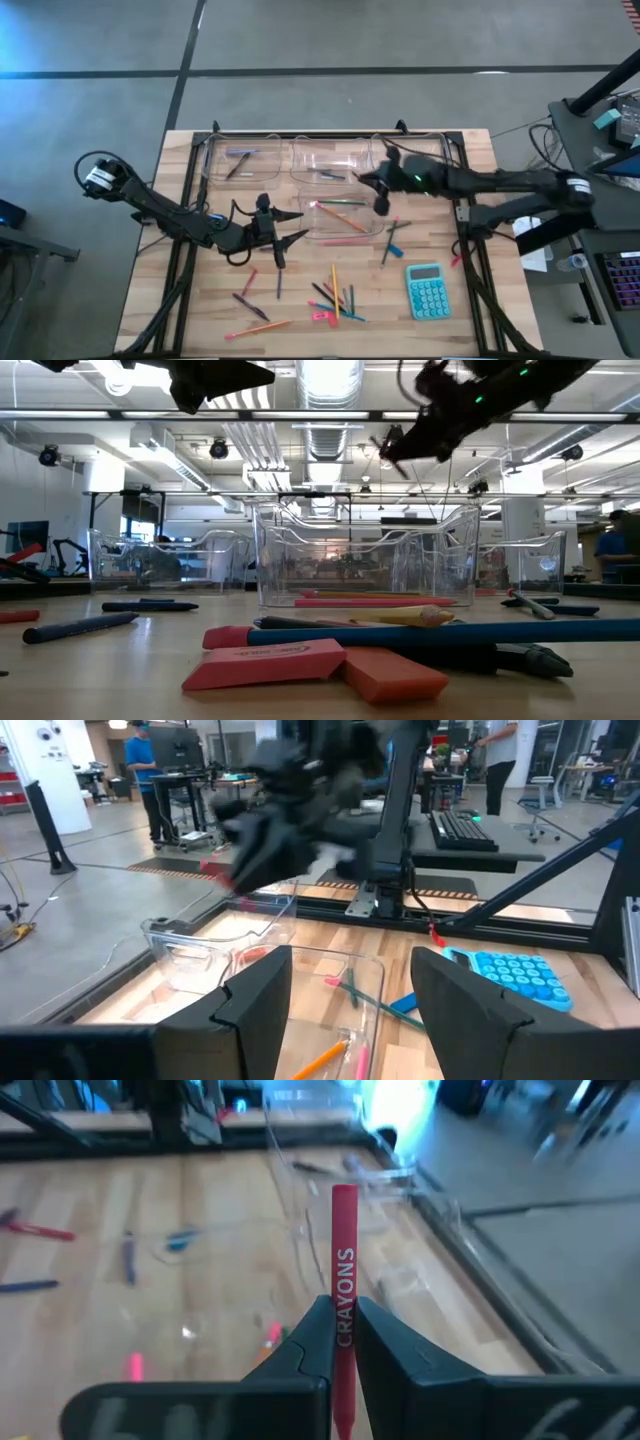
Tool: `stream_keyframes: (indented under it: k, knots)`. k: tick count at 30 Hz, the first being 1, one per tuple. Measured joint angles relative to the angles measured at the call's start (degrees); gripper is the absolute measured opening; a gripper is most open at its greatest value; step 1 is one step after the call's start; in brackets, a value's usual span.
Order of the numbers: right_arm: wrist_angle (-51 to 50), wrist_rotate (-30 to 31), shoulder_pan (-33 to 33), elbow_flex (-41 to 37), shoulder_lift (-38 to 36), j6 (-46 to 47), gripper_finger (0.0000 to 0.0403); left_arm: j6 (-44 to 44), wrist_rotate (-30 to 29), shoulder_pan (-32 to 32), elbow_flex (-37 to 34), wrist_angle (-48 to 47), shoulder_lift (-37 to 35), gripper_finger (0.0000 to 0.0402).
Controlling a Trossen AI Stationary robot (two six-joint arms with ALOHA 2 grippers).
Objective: Sort crayons/erasers/pens/pencils in bins
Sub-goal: Put the right red crayon into the top middle transparent bin
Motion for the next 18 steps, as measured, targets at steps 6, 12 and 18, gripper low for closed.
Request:
stream_keyframes:
  k: [6,12,18]
  knots:
    - [-1.8,-6.5,-9.0,8.9,13.7,-4.4,0.0022,0.0,0.2,0.0,0.0,-0.1,0.0,0.0192]
    - [-11.5,-7.2,-13.2,19.5,26.3,-8.3,0.0022,0.0,0.2,0.0,-0.1,-0.3,0.0,0.0192]
    - [-19.3,-8.2,-15.5,27.5,36.2,-10.2,0.0022,0.0,0.2,0.0,-0.1,-0.3,0.0,0.0192]
